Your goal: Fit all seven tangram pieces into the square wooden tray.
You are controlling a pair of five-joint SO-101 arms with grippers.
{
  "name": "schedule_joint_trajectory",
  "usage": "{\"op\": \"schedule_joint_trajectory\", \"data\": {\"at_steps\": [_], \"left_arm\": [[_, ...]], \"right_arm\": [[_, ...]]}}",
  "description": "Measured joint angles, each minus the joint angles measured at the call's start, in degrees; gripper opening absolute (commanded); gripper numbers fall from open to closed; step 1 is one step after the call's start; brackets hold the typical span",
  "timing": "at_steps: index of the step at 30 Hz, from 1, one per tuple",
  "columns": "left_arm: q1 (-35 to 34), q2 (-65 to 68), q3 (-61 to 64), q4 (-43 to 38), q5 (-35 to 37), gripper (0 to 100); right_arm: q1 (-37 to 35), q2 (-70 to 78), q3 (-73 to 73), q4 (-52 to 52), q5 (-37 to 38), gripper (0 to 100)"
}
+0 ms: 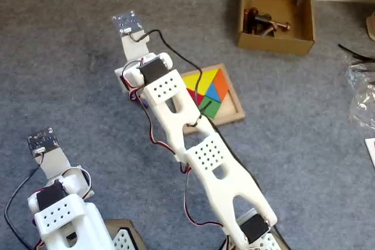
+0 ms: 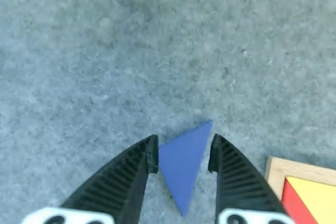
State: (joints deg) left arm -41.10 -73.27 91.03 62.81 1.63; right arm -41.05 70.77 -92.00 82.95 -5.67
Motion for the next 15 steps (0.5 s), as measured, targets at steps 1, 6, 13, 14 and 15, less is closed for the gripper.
{"op": "schedule_joint_trajectory", "data": {"at_steps": [1, 6, 13, 14, 15], "left_arm": [[0.0, 0.0, 0.0, 0.0, 0.0, 0], [0.0, 0.0, 0.0, 0.0, 0.0, 0], [0.0, 0.0, 0.0, 0.0, 0.0, 0], [0.0, 0.0, 0.0, 0.0, 0.0, 0], [0.0, 0.0, 0.0, 0.0, 0.0, 0]], "right_arm": [[0.0, 0.1, 0.8, -0.4, 0.0, 16.3], [0.0, 3.1, 1.4, -2.0, 0.0, 16.3], [-2.5, 4.0, 1.4, -2.2, 0.0, 18.0], [-2.7, 4.0, 1.4, -2.2, 0.0, 20.1], [-3.0, 4.0, 1.4, -2.2, 0.0, 22.7]]}}
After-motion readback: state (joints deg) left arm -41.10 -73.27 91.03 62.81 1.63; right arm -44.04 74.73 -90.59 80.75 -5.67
